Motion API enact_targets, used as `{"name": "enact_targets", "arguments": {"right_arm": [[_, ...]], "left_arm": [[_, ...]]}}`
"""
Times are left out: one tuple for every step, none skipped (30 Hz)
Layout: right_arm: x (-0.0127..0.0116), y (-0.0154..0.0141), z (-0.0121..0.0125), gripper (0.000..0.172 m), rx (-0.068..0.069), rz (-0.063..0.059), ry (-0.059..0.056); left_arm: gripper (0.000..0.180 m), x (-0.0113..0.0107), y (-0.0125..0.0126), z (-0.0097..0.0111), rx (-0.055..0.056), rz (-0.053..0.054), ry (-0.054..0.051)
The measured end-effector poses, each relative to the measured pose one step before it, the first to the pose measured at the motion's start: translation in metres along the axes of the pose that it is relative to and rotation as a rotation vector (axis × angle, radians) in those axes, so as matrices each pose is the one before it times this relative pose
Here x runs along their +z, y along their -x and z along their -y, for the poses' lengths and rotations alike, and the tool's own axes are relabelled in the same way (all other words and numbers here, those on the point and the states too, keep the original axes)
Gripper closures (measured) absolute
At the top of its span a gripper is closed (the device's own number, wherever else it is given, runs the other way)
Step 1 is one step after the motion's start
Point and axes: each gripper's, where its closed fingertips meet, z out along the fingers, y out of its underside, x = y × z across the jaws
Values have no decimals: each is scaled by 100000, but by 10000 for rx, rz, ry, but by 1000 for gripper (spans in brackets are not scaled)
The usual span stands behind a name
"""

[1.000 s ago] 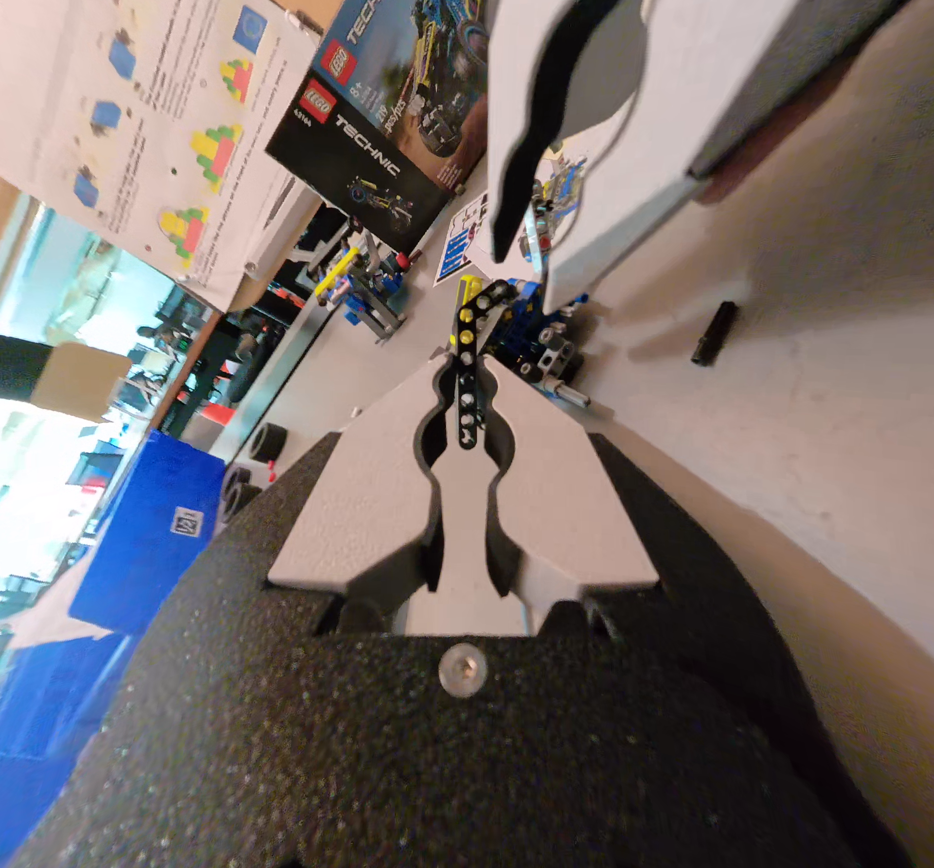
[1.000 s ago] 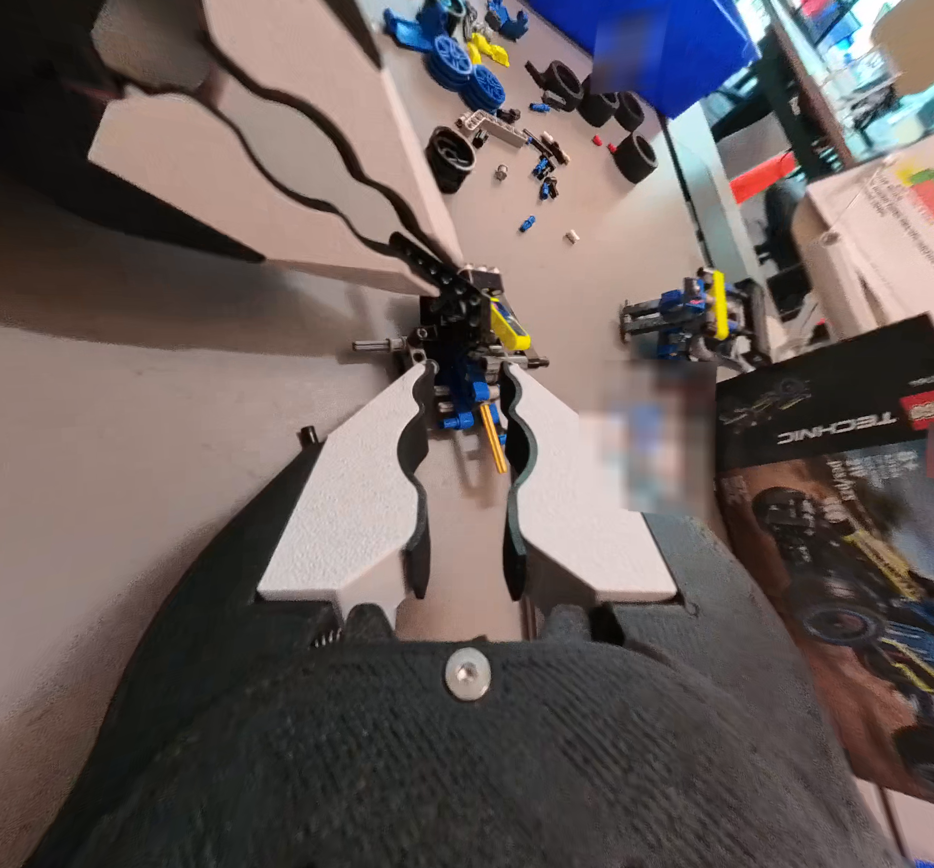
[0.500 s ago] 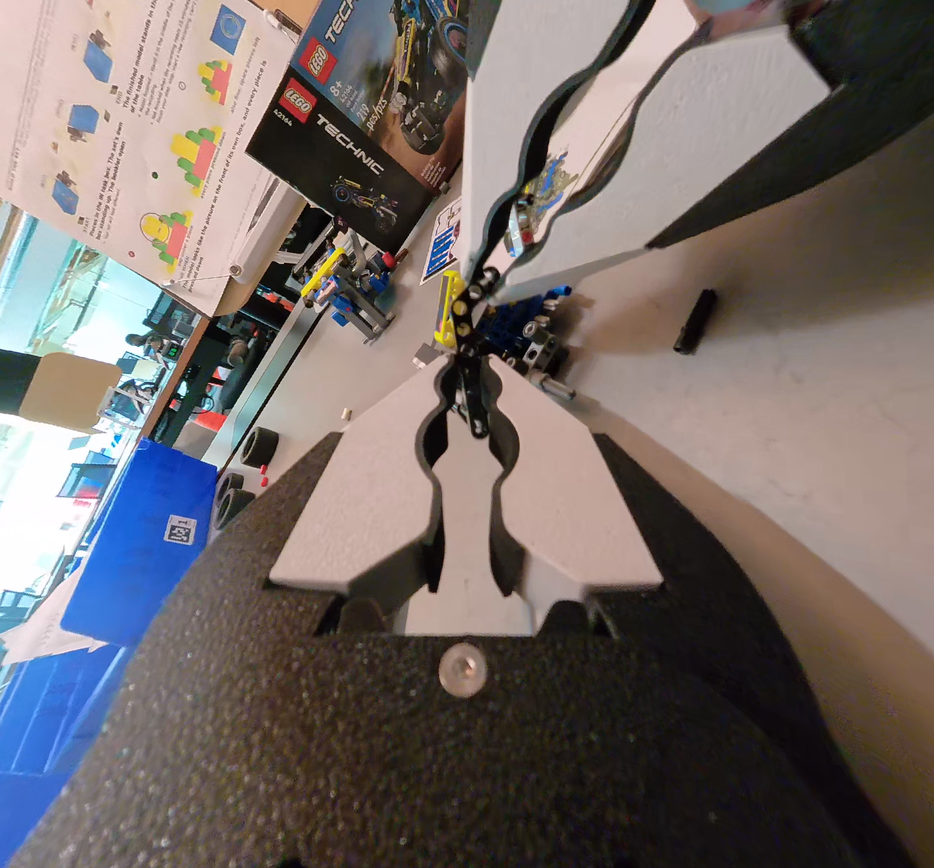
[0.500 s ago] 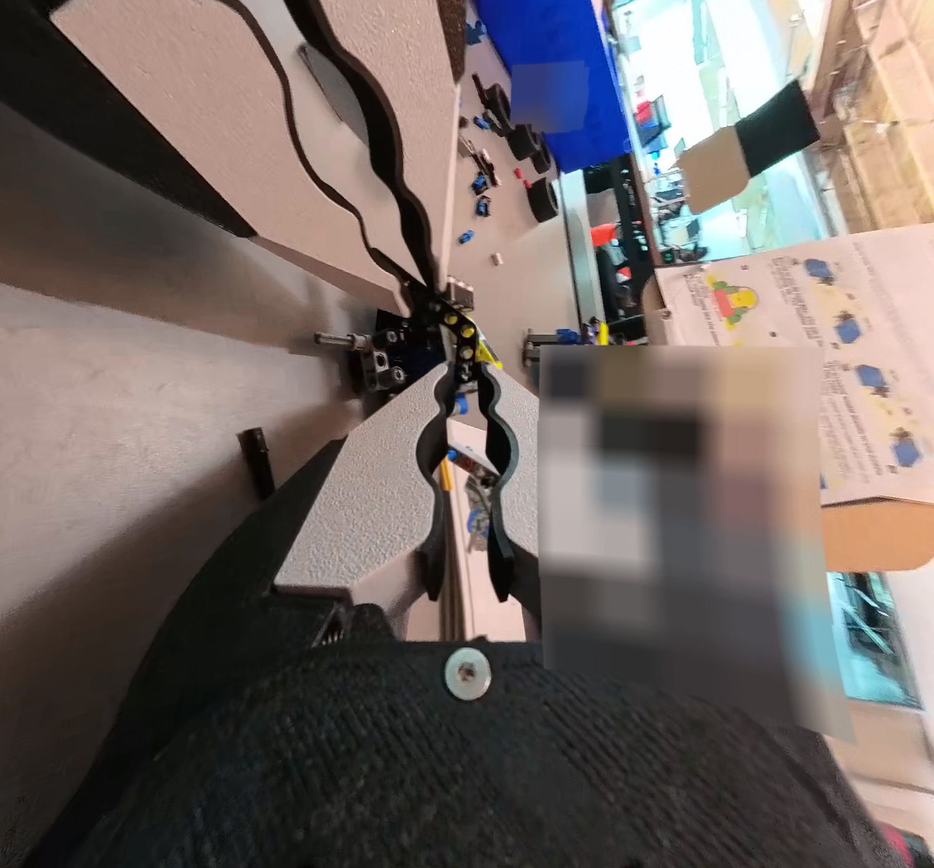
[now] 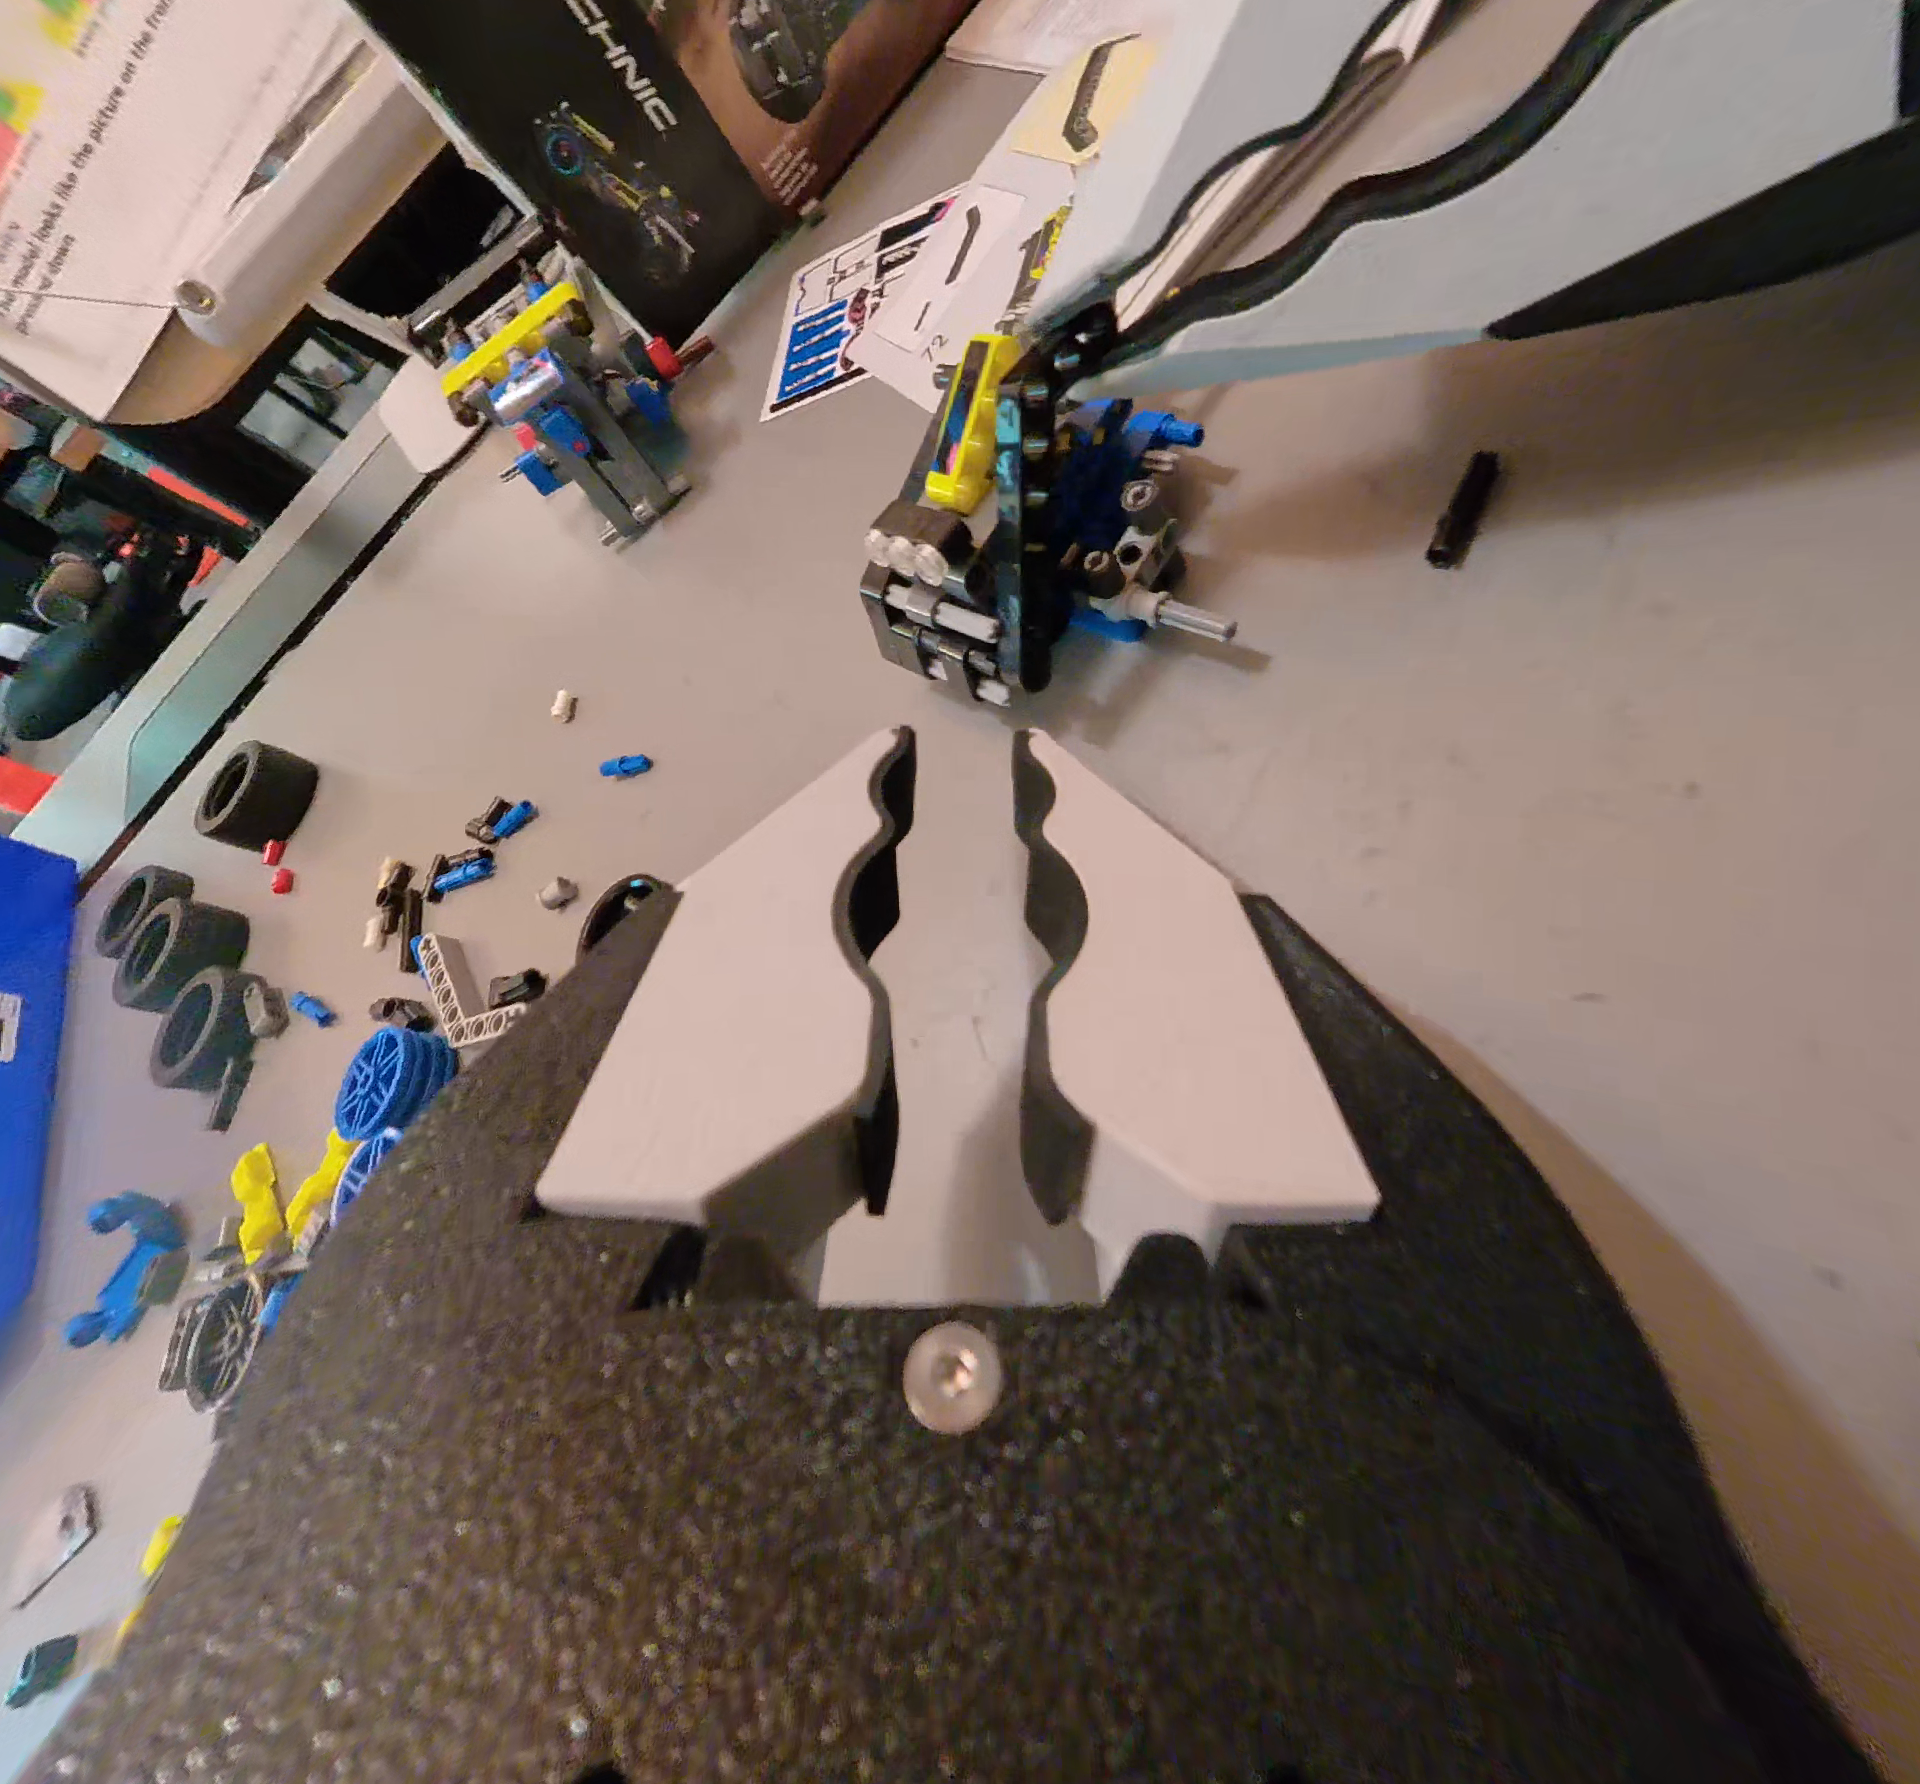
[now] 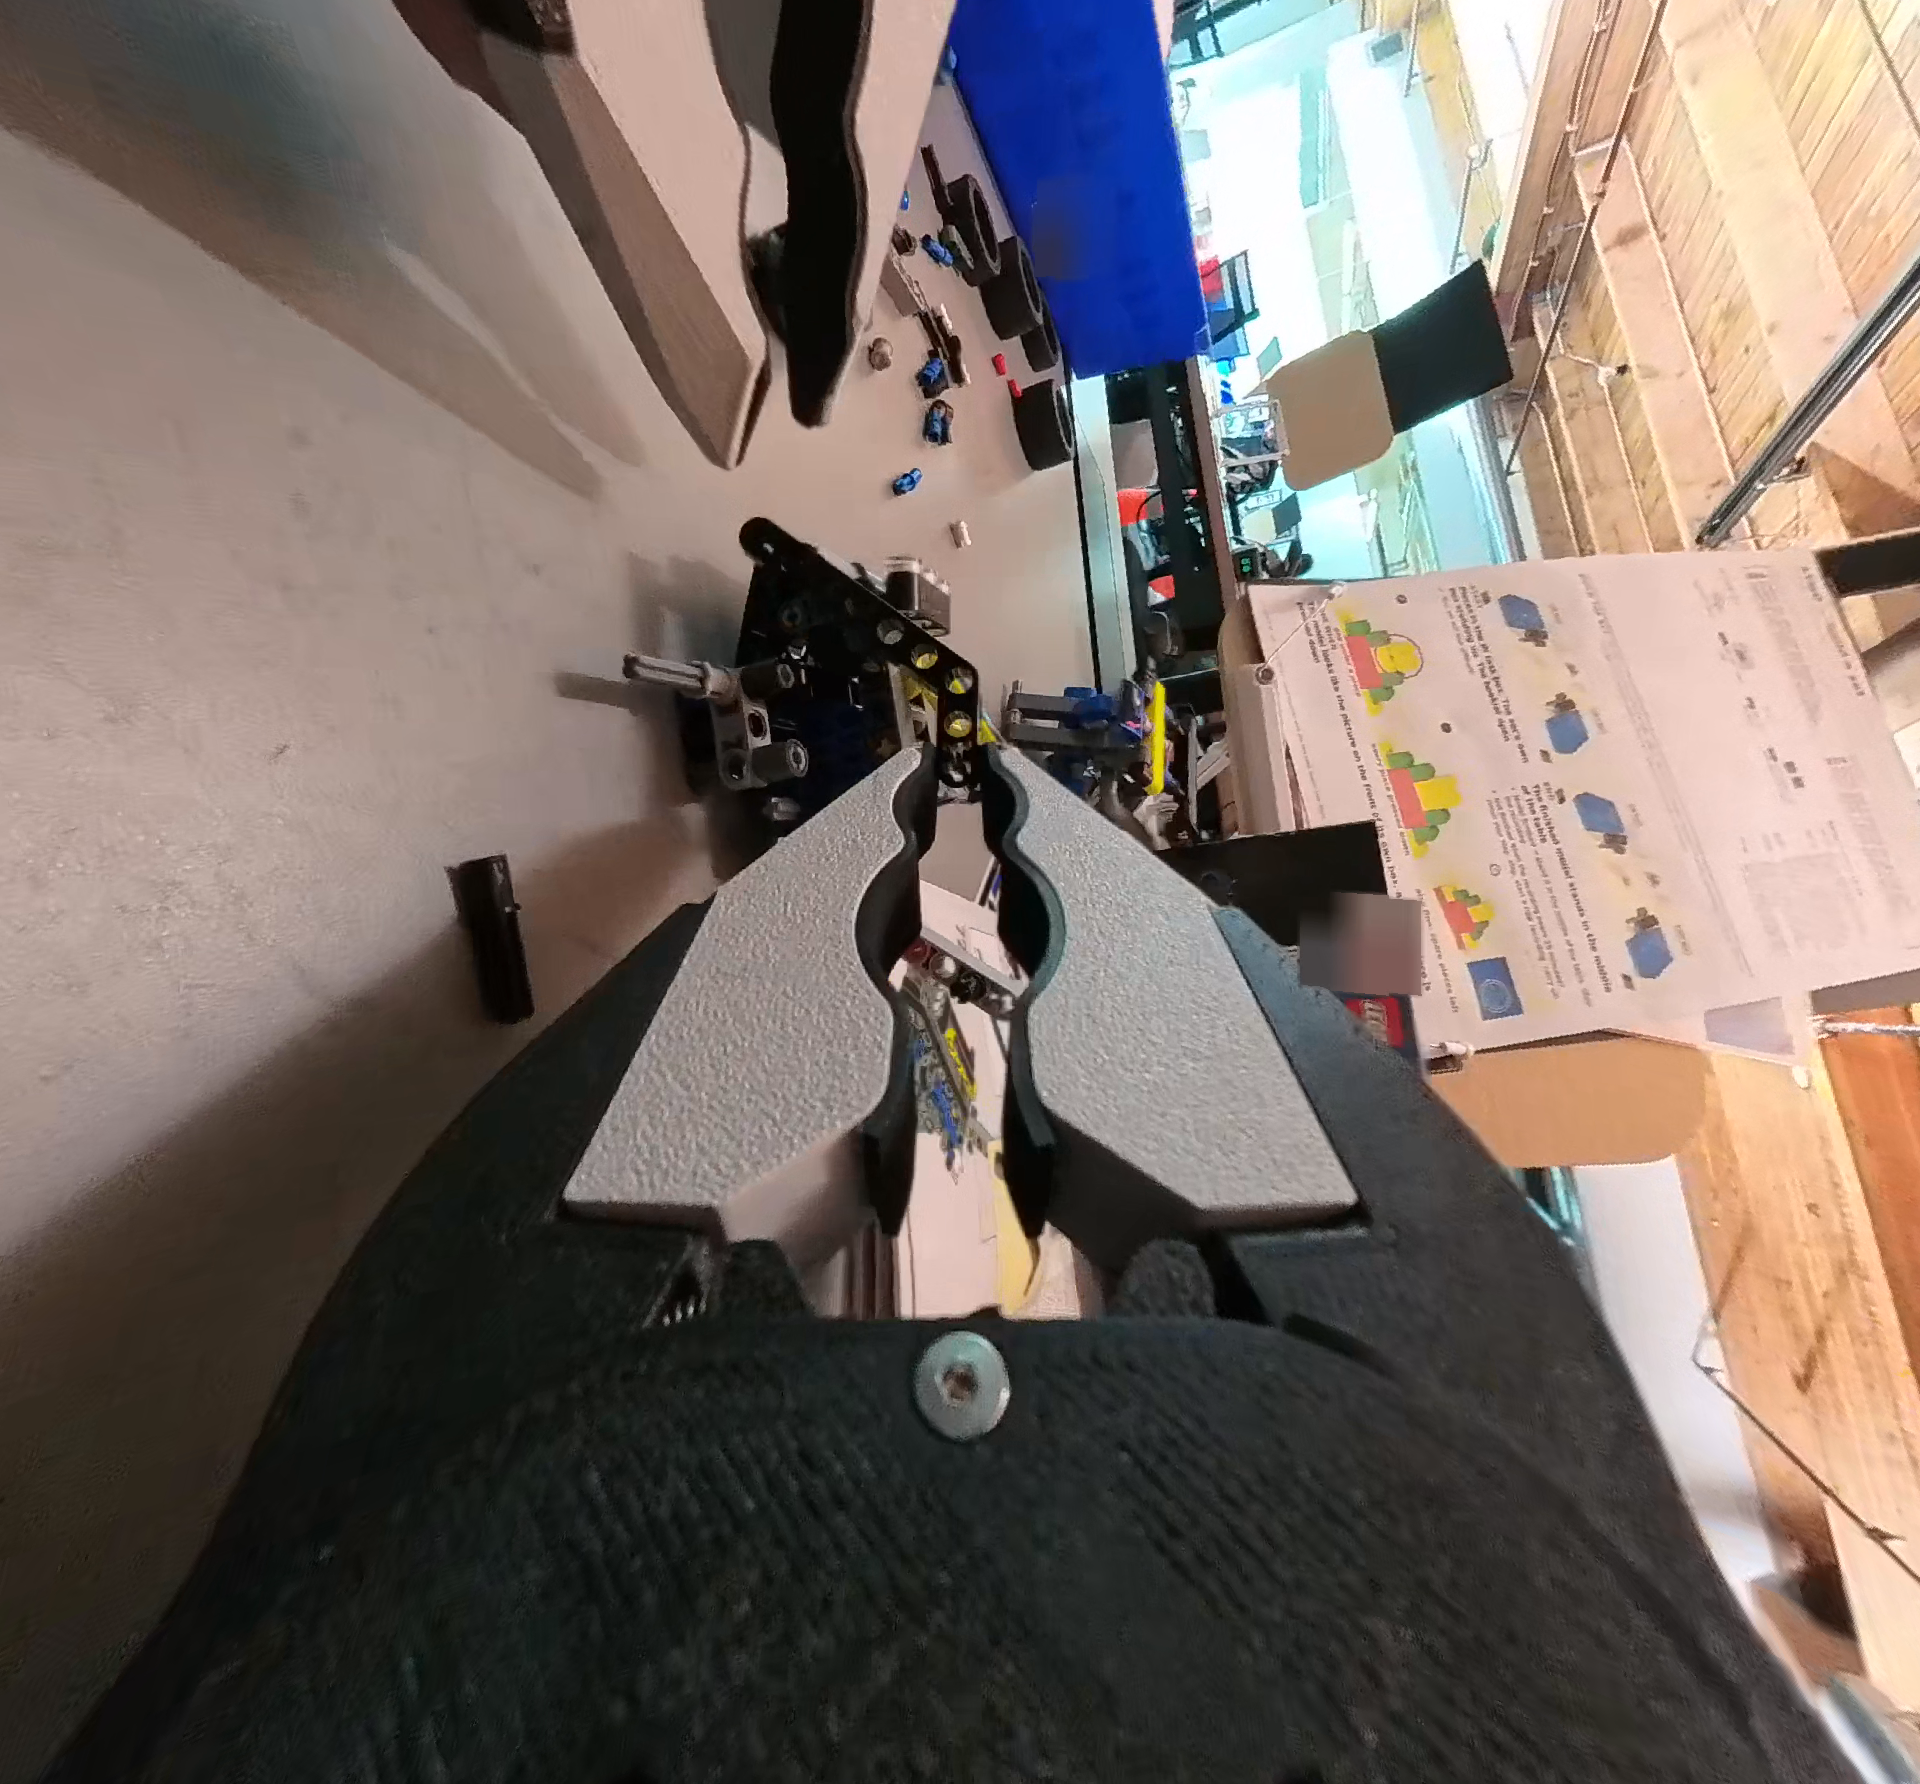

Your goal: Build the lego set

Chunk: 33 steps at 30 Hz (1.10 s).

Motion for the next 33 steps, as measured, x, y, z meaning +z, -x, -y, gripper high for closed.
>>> {"name": "enact_targets", "arguments": {"right_arm": [[23,91,24,167,-149,7,27],[42,135,3,167,-56,33,26],[32,115,53,167,-44,24,-17],[35,60,9,167,-55,3,11],[36,-35,-55,167,-31,-45,45],[39,-70,-33,167,7,-60,32],[34,-11,-2,167,28,-17,8],[60,104,0,167,48,53,5],[62,114,37,167,36,45,-8],[28,64,95,167,-28,1,-24],[26,27,106,167,-56,-26,-9],[34,52,101,167,-53,-14,-4],[48,48,85,167,-48,-14,-1],[35,31,39,167,-46,-7,15],[10,-103,29,168,-45,-87,2],[-38,-165,54,167,-17,-101,-18],[-30,-101,54,167,31,-52,-33],[3,-36,-24,167,42,-17,-4],[9,-79,-28,167,-7,-61,4],[-3,-104,41,167,-23,-68,-20],[13,41,81,167,14,21,-38],[38,97,64,167,1,43,-24],[38,22,45,167,-87,-19,-13],[35,-7,34,167,-117,-27,18],[60,38,0,167,-80,2,35],[43,34,22,167,-56,-15,7],[10,-68,33,167,-85,-55,-6],[4,-62,8,167,-113,-59,16],[19,-51,-2,168,-137,-63,11],[14,-8,10,168,-137,-49,4],[15,11,34,168,-103,-24,-15],[14,63,52,168,-41,12,-31],[18,92,72,168,-19,35,-43]], "left_arm": [[166,62,-247,104,130,-45,-1],[168,77,-252,53,135,-41,19],[168,116,-117,-87,125,22,92],[168,113,-29,-134,101,51,116],[168,95,-40,-91,77,10,70],[168,57,-29,-16,47,-11,21],[168,34,-8,32,12,-13,-11],[168,17,-21,50,-6,-28,-28],[168,5,-2,68,-14,-20,-38],[168,2,33,76,-18,-2,-42],[168,5,9,69,-13,-13,-38],[168,30,-28,52,-7,-31,-20],[168,52,-65,4,4,-60,7],[167,70,-105,-25,18,-86,34],[166,86,-101,-37,31,-92,42],[165,93,-75,-53,50,-109,39],[163,74,-29,-65,52,-140,35],[161,59,58,-59,4,-171,19],[158,54,112,-76,-74,-221,18],[153,81,99,-140,-138,-301,46],[147,117,60,-151,-147,-395,43],[139,157,42,-150,-115,-451,18],[132,205,78,-168,-116,-486,5],[128,225,33,-54,-214,-597,-83],[125,176,-89,131,-368,-759,-186],[116,96,-68,192,-489,-780,-162],[112,41,-23,244,-430,-711,-126],[111,44,42,272,-209,-590,-136],[111,16,192,233,-27,-388,-103],[111,12,221,163,89,-279,-6],[110,-7,141,110,190,-253,59],[110,5,159,61,233,-193,106],[111,13,137,30,224,-155,130]]}}
